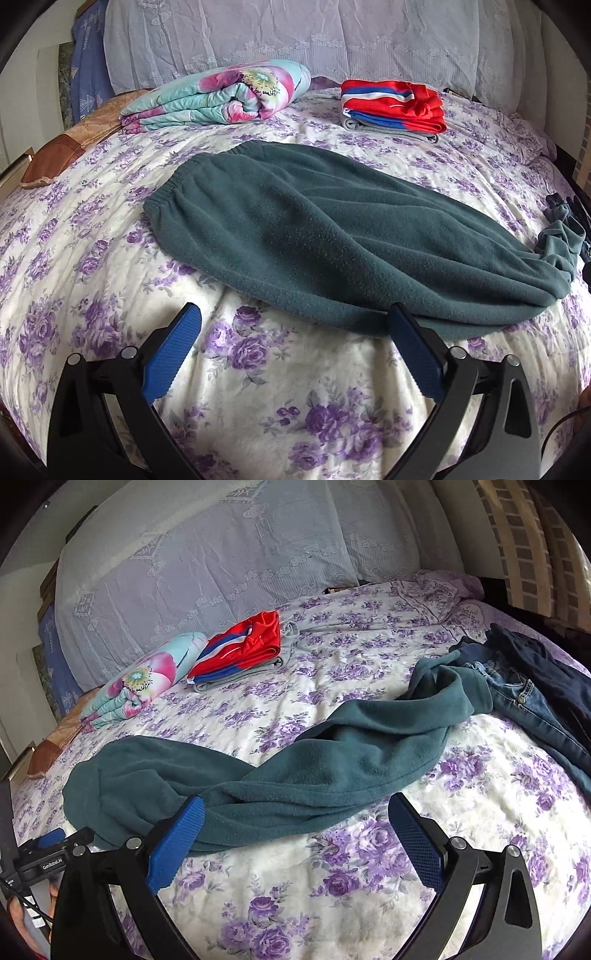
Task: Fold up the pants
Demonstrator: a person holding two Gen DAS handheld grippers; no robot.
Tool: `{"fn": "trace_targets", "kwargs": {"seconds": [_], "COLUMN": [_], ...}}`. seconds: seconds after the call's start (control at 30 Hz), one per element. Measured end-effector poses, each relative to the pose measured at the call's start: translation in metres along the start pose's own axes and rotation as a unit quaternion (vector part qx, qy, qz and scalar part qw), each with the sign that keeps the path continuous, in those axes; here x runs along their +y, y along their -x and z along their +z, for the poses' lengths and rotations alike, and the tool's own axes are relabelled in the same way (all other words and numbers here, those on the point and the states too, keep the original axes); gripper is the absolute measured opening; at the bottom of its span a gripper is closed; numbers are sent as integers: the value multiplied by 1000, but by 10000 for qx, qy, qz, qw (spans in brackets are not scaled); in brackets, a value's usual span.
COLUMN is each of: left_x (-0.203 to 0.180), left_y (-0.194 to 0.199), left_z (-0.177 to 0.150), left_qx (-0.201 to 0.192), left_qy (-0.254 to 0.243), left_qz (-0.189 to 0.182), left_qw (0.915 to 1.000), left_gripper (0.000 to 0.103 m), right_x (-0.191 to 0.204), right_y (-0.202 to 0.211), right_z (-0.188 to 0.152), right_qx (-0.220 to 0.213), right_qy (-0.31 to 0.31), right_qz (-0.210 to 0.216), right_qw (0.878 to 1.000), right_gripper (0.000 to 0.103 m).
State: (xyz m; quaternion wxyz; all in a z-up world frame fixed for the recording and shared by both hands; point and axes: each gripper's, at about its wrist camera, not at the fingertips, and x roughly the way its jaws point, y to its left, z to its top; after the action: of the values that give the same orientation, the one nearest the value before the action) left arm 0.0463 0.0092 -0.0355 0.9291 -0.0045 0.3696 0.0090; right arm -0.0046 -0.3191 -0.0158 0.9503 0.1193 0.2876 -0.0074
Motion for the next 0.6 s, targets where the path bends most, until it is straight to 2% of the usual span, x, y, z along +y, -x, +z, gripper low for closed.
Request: {"fn": "trace_targets", "kwargs": {"seconds": [0.2,0.37,0.6], "left_x": [-11,-21,-23], "left_y": [9,16,18], "left_z": [-3,-6,-6], "left_qx": [-213,-402,-451], "left_qy": [-321,-593,-630], "left_qz": [301,525,527], "left_qw": [9988,9961,9956], "left_gripper": [98,98,98], "right_x": [15,13,11], "right_y": [2,2,1], "right_z": [-1,0,1], "right_qx": [-33,-1,12], "right_qy": [356,325,293], "right_qz": [-60,-32,-28], "right_qw": [9993,9995,9996], "right_gripper": [100,100,100]}}
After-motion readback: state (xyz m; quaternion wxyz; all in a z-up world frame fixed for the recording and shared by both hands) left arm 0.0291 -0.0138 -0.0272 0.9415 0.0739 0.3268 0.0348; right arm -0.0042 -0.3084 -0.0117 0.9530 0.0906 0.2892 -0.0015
